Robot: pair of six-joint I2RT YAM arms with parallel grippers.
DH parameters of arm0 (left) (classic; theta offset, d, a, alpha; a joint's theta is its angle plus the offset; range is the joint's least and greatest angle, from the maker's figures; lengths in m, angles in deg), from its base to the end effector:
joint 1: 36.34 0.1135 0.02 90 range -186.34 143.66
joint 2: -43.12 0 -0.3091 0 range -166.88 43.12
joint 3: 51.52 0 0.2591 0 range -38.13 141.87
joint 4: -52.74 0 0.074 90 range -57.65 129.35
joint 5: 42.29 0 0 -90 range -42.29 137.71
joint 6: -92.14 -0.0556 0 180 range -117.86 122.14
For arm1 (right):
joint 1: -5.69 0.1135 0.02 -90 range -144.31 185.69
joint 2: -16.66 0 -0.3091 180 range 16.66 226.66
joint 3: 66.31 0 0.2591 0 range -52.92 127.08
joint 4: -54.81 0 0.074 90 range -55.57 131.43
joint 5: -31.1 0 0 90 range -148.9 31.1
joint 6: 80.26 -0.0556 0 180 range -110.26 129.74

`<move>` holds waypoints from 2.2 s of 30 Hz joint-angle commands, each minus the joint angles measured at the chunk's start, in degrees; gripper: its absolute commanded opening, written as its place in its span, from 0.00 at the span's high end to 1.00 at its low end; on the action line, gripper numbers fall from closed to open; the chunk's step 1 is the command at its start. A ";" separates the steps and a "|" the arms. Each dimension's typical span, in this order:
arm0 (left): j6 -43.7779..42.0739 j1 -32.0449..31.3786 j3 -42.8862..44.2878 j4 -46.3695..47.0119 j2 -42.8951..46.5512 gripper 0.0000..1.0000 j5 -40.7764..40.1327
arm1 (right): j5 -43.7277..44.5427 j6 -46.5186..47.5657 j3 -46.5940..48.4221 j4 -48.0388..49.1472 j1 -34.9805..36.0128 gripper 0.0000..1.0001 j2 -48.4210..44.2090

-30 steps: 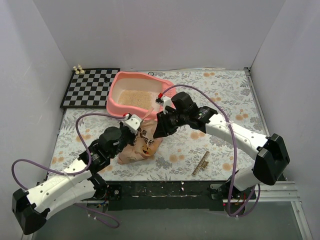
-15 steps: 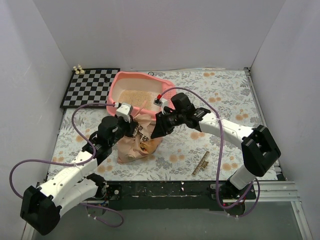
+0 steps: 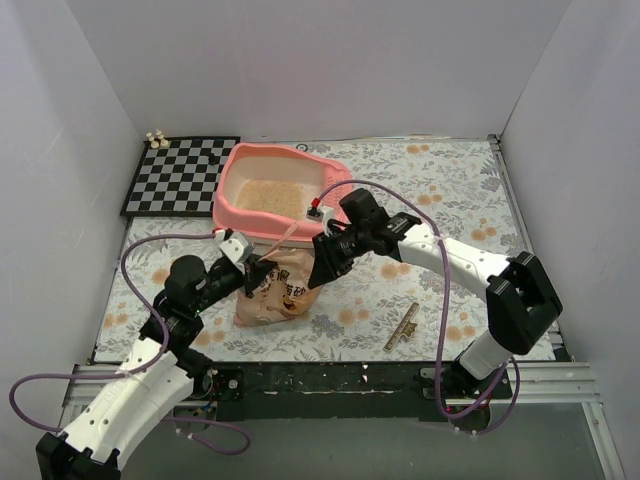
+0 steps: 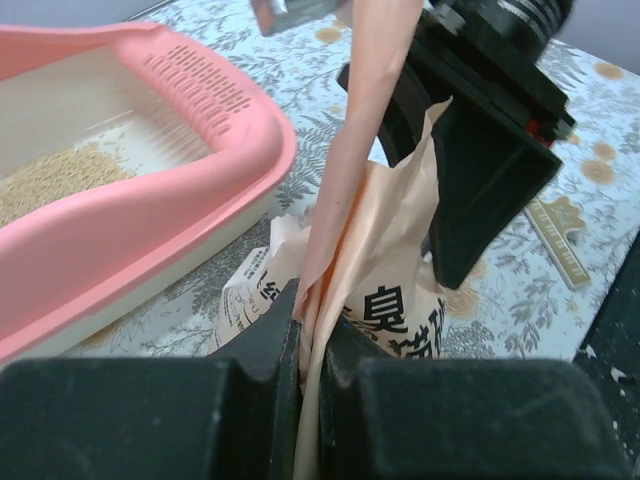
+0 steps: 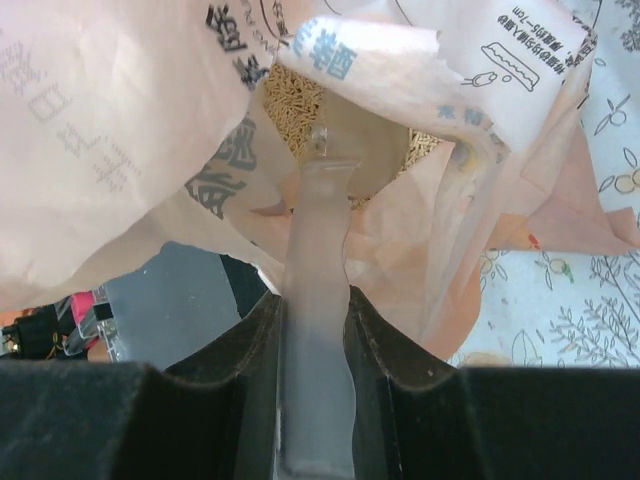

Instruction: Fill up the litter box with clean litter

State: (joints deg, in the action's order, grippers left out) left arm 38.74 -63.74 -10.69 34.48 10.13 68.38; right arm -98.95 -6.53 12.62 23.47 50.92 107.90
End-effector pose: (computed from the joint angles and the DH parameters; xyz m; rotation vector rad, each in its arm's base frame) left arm 0.1165 -0.0825 0.2944 0.1324 1.8766 -1.1086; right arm 0.2311 0.2837 0.2868 -0.9916 2.2971 1.3154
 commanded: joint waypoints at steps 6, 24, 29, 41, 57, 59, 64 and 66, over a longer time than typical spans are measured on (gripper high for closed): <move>-2.06 0.24 -7.13 15.32 12.77 1.00 16.68 | 4.11 3.44 3.55 -16.67 -2.16 0.99 -8.18; -1.18 -3.89 -8.37 15.50 13.04 1.00 15.11 | 4.02 2.12 4.50 -17.02 -3.31 0.99 -4.59; -1.53 -5.47 -8.63 15.32 13.57 1.00 14.23 | -1.15 3.97 7.23 -17.47 -3.40 0.99 3.14; -2.15 -7.14 -8.72 14.97 13.13 1.00 12.82 | -6.61 -5.16 2.23 0.96 1.79 0.99 5.97; -4.87 -8.29 -8.99 12.43 14.27 1.00 11.33 | -20.94 -24.76 -16.39 37.10 -0.67 0.99 -5.63; -5.83 -8.20 -8.98 11.55 14.71 1.00 10.36 | -22.26 -28.10 -19.47 42.10 -2.25 0.99 -7.74; -6.80 -8.29 -8.81 10.66 14.45 1.00 9.74 | -24.72 -32.68 -25.80 48.10 -6.47 0.99 -12.66; -6.80 -8.29 -8.72 10.40 14.10 1.00 9.66 | -25.16 -32.68 -27.39 47.75 -7.96 0.99 -15.03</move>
State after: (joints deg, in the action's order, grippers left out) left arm 33.45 -71.46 -20.86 40.17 23.84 77.49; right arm -115.58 -35.18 -12.78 62.55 44.91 97.97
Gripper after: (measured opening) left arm 0.036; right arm 0.335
